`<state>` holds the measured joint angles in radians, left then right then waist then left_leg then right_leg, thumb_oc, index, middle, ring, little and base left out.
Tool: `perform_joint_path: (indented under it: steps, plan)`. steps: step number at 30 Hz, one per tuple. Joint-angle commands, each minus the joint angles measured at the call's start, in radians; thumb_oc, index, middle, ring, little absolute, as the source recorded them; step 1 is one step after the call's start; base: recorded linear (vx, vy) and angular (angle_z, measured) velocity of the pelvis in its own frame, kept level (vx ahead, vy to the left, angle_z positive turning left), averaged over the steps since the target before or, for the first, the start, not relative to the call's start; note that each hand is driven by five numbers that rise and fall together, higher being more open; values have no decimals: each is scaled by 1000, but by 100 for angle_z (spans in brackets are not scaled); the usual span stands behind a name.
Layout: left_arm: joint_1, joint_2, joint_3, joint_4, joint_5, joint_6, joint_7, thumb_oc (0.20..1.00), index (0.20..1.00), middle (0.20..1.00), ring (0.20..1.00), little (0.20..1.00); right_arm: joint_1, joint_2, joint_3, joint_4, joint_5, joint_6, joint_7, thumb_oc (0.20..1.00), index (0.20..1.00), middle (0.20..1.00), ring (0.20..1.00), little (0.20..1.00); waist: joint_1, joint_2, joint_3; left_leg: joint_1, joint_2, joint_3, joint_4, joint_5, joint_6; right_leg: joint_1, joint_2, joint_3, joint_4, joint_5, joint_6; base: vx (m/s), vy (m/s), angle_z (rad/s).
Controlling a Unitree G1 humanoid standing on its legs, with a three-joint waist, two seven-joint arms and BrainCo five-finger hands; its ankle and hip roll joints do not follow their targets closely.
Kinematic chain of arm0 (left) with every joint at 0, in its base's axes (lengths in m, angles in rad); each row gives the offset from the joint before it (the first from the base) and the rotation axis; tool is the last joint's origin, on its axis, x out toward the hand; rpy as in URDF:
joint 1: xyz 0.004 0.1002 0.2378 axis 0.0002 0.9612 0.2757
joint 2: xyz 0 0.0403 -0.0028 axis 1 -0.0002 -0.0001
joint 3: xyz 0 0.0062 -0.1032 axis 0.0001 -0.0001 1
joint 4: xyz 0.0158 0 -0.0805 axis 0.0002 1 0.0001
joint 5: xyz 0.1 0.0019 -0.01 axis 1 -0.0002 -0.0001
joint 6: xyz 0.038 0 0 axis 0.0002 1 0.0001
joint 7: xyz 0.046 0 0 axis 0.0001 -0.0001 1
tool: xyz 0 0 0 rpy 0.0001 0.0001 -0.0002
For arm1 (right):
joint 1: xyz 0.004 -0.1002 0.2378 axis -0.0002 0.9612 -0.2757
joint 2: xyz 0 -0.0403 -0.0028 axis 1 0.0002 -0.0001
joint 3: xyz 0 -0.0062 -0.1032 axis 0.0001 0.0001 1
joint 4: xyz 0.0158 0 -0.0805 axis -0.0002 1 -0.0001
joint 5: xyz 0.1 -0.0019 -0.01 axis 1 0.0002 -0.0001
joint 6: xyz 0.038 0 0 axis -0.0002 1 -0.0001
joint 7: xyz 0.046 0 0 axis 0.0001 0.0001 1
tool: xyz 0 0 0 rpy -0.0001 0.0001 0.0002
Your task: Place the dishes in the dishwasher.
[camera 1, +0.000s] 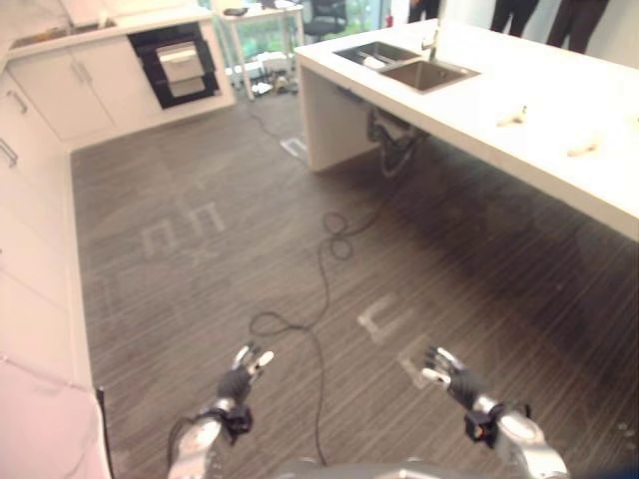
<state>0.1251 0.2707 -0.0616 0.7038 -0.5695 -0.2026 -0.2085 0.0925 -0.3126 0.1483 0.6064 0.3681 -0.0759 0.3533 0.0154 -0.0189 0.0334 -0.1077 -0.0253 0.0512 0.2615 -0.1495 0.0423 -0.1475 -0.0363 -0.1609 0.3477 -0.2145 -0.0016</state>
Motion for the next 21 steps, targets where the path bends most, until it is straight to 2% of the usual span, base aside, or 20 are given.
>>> perform_joint_path:
  steps: [1, 2, 4, 8, 13, 14, 15, 16, 18, 20, 21]
  plan:
    - [5, 22, 37, -72, -29, -59, -16, 1000, 1000, 1000, 1000, 1000, 8, -4, 8, -79, -17, -58, -11, 1000, 1000, 1000, 1000, 1000, 4, -18, -16, -13, 27, 50, 38, 11, -59, 26, -46, -38, -48, 136, 98, -25, 53, 8]
    - [-29, 25, 8, -68, -21, -54, -19, 1000, 1000, 1000, 1000, 1000, 10, -13, -1, -78, 4, -72, -33, 1000, 1000, 1000, 1000, 1000, -15, -21, -5, -17, 49, 84, 38, 14, -61, 27, -57, -55, -48, 139, 99, -29, 66, 10]
    - [-46, 33, -5, -79, -21, -39, -21, 1000, 1000, 1000, 1000, 1000, 23, -12, -8, -85, 15, -73, -40, 1000, 1000, 1000, 1000, 1000, -33, -21, -6, -13, 48, 94, 38, 9, -58, 31, -54, -48, -48, 136, 99, -13, 44, 62]
    - [-26, 41, -12, -89, -38, -40, -31, 1000, 1000, 1000, 1000, 1000, 26, 1, 3, -87, 17, -100, -48, 1000, 1000, 1000, 1000, 1000, -42, -18, -17, -3, 43, 102, 38, -4, -53, 33, -47, -35, -48, 131, 101, 44, -48, 34]
    - [-32, 33, -4, -116, -71, -18, 0, 1000, 1000, 1000, 1000, 1000, 21, -8, 19, -101, 7, -81, -52, 1000, 1000, 1000, 1000, 1000, -44, -21, -8, 16, 62, 103, 38, 6, -69, 35, -15, -25, -48, 119, 82, 42, -212, -9]
    - [-35, 29, -2, -118, -66, -24, -1, 1000, 1000, 1000, 1000, 1000, 15, -20, 19, -108, 5, -76, -47, 1000, 1000, 1000, 1000, 1000, -32, -27, 10, 31, 52, 102, 38, 54, -81, 43, -13, -19, -48, 120, 70, 98, -176, -5]
    - [-37, 26, -1, -124, -65, -31, -4, 1000, 1000, 1000, 1000, 1000, 15, -32, 18, -115, 5, -80, -45, 1000, 1000, 1000, 1000, 1000, -17, -40, 34, 44, 31, 101, 38, 163, -93, 51, -20, -7, -48, 117, 57, 82, -138, -17]
    - [-36, 24, 5, -127, -66, -35, -8, 1000, 1000, 1000, 1000, 1000, 18, -42, 12, -120, 0, -85, -38, 1000, 1000, 1000, 1000, 1000, -4, -51, 58, 16, 24, 98, 38, 238, -102, 60, -26, 5, -48, 119, 50, 95, -27, -19]
    - [-34, 19, 21, -118, -73, -20, -17, 1000, 1000, 1000, 1000, 1000, 11, -44, 2, -94, -18, -97, -31, 1000, 1000, 1000, 1000, 1000, 4, -20, 82, -103, 117, 127, 38, 171, -114, 79, -7, -9, -48, 107, 67, 199, 176, 0]
    - [-14, 13, 22, -128, -62, -17, -15, 1000, 1000, 1000, 1000, 1000, 35, -46, -4, -107, -25, -101, -30, 1000, 1000, 1000, 1000, 1000, 17, 4, 81, -190, 159, 70, 38, 227, -147, 110, 6, -10, -48, 86, 70, 303, 266, 5]
    - [-5, 10, 27, -126, -64, -20, -20, 1000, 1000, 1000, 1000, 1000, 44, -50, -5, -108, -29, -107, -25, 1000, 1000, 1000, 1000, 1000, 24, 10, 81, -218, 162, 38, 38, 251, -158, 126, 11, -5, -48, 76, 69, 427, 348, -3]
